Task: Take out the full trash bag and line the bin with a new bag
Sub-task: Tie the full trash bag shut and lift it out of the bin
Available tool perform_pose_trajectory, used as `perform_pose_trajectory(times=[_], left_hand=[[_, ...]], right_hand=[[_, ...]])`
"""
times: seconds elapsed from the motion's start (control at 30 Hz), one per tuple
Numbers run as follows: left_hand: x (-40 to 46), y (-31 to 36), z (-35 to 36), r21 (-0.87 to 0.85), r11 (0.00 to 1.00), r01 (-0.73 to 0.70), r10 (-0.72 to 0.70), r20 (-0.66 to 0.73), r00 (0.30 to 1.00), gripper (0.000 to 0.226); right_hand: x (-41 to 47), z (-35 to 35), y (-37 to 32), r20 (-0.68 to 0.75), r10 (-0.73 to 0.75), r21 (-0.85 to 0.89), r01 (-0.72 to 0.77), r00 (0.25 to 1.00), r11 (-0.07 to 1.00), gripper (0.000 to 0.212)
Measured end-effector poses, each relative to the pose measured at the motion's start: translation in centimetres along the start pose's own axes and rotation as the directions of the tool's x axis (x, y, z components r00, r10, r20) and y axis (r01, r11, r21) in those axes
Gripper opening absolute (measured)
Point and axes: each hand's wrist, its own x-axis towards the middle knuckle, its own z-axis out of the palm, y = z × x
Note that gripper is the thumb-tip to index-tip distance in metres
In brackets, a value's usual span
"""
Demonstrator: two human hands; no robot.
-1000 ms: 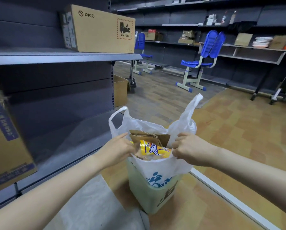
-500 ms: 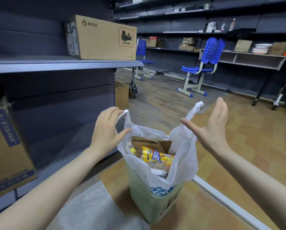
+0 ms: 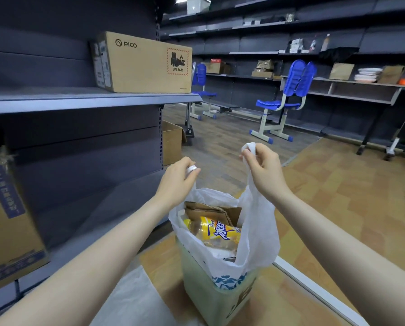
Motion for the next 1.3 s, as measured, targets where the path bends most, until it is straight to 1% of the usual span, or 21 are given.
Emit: perform_pose_trajectory(times=[0.07, 0.1, 0.23, 0.33, 0.4, 0.43, 0.5, 0.53, 0.6, 0.7, 0.73, 0.83, 0.93, 0.97, 1.0, 1.03, 1.07, 1.13, 1.17, 1.23, 1.3], left_hand=[[-0.1, 0.5, 0.5, -0.103, 0.994, 0.023, -0.020, 0.028, 0.999, 0.017], [-0.1, 0.7, 0.7, -0.172, 0.984, 0.039, -0.034, 0.035, 0.999, 0.019], [0.3, 1.7, 0.8, -0.385, 0.919, 0.081, -0.073, 0.034, 0.997, 0.022], [0.9, 2.3, 0.2, -0.519, 0.853, 0.048, -0.099, -0.071, 0.993, 0.016], [1.0, 2.6, 0.3, -0.546, 0.837, 0.030, -0.083, -0.072, 0.994, 0.015], [1.0, 2.6, 0.7, -0.538, 0.842, 0.039, -0.059, -0.021, 0.998, 0.014], [0.8, 2.5, 1.6, -0.520, 0.851, 0.072, -0.023, 0.100, 0.995, 0.016], [0.6, 2.4, 1.9, -0.514, 0.854, 0.078, -0.014, 0.127, 0.992, 0.018], [0.3, 2.0, 1.9, -0.491, 0.870, 0.051, 0.002, 0.108, 0.994, 0.021], [-0.5, 1.6, 1.3, -0.419, 0.906, -0.056, 0.074, 0.027, 0.997, 0.033], [-0.7, 1.5, 1.0, -0.387, 0.919, -0.078, 0.085, 0.002, 0.996, 0.035], [-2.0, 0.5, 0.1, -0.252, 0.958, -0.137, 0.121, -0.079, 0.990, 0.024], [-5.2, -2.0, 0.0, -0.099, 0.955, -0.278, 0.252, -0.217, 0.943, 0.005], [-7.0, -3.3, 0.4, -0.057, 0.941, -0.334, 0.312, -0.240, 0.919, 0.011], [-9.0, -4.9, 1.0, -0.011, 0.914, -0.405, 0.394, -0.212, 0.894, 0.019], [-11.3, -6.7, 1.8, 0.031, 0.873, -0.487, 0.486, -0.134, 0.864, 0.023], [-13.4, -8.5, 2.9, 0.064, 0.824, -0.563, 0.565, -0.017, 0.825, 0.024], [-16.8, -11.7, 5.4, 0.137, 0.743, -0.655, 0.612, 0.255, 0.749, 0.026], [-17.6, -12.9, 6.7, 0.184, 0.710, -0.680, 0.600, 0.348, 0.721, 0.028], [-17.7, -14.1, 8.9, 0.218, 0.705, -0.675, 0.572, 0.389, 0.722, 0.034], [-16.8, -14.2, 10.3, 0.207, 0.720, -0.662, 0.574, 0.359, 0.736, 0.028]], right_hand=[[-0.3, 1.0, -1.1, 0.029, 0.002, 0.139, -0.006, 1.000, 0.990, 0.017], [-0.4, 1.4, -1.4, 0.042, 0.004, 0.173, -0.011, 0.999, 0.985, 0.015], [-0.2, 2.5, -1.5, 0.081, 0.020, 0.153, -0.032, 0.996, 0.988, 0.019], [1.2, 1.9, -1.0, -0.005, -0.006, 0.120, 0.007, 1.000, 0.993, 0.024], [1.7, 1.4, -0.6, -0.005, -0.030, 0.132, 0.030, 1.000, 0.991, 0.025], [1.4, 1.5, -0.4, 0.054, -0.024, 0.150, 0.015, 0.998, 0.989, 0.025], [0.5, 2.0, 0.0, 0.232, 0.003, 0.189, -0.048, 0.973, 0.981, 0.024], [0.0, 2.4, 0.1, 0.309, 0.003, 0.209, -0.071, 0.951, 0.975, 0.022], [-0.7, 3.1, -0.2, 0.406, -0.022, 0.253, -0.089, 0.914, 0.963, 0.025], [-1.1, 4.0, -0.7, 0.424, -0.029, 0.240, -0.081, 0.905, 0.967, 0.049], [-1.2, 4.3, -0.7, 0.427, -0.033, 0.228, -0.072, 0.904, 0.971, 0.052], [-1.8, 5.1, -0.8, 0.446, -0.046, 0.197, -0.048, 0.894, 0.979, 0.042], [-2.2, 5.6, -0.7, 0.436, -0.046, 0.163, -0.029, 0.899, 0.986, 0.024], [-2.2, 5.8, -0.7, 0.421, -0.047, 0.168, -0.027, 0.906, 0.985, 0.020], [-2.2, 6.0, -0.8, 0.396, -0.046, 0.174, -0.026, 0.917, 0.984, 0.016], [-2.2, 6.1, -0.8, 0.366, -0.041, 0.184, -0.029, 0.930, 0.982, 0.012], [-2.1, 6.2, -0.8, 0.339, -0.033, 0.197, -0.037, 0.940, 0.980, 0.009], [-1.8, 6.3, -0.7, 0.300, -0.024, 0.218, -0.044, 0.954, 0.975, 0.008], [-1.6, 6.4, -0.7, 0.288, -0.024, 0.220, -0.041, 0.957, 0.975, 0.007], [-1.4, 6.5, -0.7, 0.278, -0.022, 0.209, -0.038, 0.960, 0.977, 0.006], [-1.4, 6.6, -0.9, 0.268, -0.007, 0.191, -0.046, 0.963, 0.981, 0.005]])
